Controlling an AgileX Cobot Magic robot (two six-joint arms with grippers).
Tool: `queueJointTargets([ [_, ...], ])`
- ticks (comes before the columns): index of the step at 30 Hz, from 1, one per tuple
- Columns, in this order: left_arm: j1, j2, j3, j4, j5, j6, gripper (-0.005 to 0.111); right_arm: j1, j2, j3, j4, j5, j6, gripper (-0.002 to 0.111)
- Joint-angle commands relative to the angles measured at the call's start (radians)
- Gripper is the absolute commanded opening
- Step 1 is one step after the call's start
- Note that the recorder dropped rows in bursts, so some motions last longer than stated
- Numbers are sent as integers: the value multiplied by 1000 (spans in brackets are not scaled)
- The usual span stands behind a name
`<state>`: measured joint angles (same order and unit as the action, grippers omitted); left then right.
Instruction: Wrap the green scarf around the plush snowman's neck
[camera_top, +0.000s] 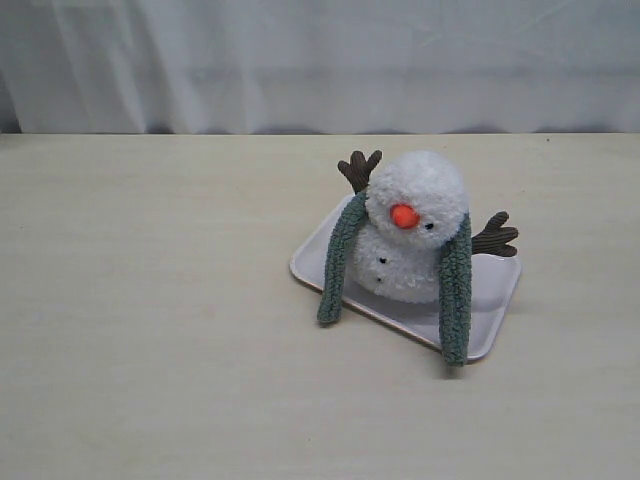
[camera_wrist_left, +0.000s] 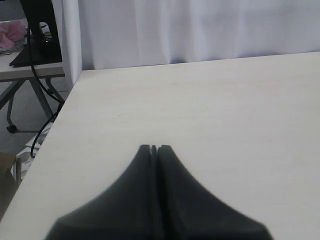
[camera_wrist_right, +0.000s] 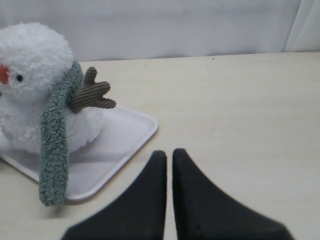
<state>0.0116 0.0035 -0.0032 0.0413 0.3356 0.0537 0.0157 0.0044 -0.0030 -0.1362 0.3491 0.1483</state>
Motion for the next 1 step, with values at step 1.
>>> queueJointTargets([
  [1,0,-3,3,-2,-12,-5,0,-2,-4,3,-6,-5,-6,4],
])
